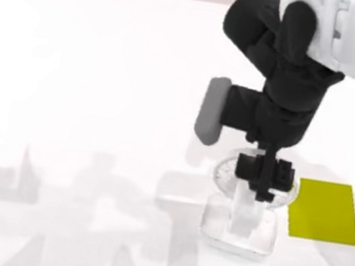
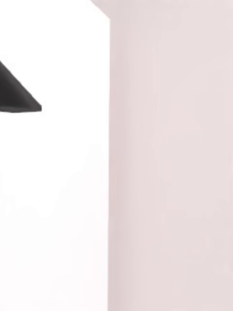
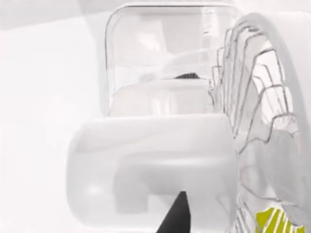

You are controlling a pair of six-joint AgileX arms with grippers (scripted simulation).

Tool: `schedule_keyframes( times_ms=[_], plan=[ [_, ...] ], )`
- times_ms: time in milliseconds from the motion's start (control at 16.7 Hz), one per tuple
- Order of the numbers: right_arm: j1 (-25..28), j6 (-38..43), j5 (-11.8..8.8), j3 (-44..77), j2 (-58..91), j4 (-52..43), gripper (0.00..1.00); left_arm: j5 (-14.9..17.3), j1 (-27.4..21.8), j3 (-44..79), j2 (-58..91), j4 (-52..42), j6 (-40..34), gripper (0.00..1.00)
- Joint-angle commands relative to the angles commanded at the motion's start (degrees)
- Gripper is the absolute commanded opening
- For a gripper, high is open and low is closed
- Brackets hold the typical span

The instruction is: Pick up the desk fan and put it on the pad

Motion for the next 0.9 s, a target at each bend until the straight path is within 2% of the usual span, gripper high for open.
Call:
schedule_keyframes(
  times_ms=[420, 900],
  plan=[
    [0.0, 0.1, -0.1, 0.1, -0.3, -0.3, 0.00, 0.0, 0.0, 0.0, 0.0, 0.0, 0.0, 1.00],
    [0.4, 0.0, -0.1, 11.9, 0.3, -11.5, 0.00, 0.0, 0.0, 0.0, 0.0, 0.0, 0.0, 1.00]
  ],
)
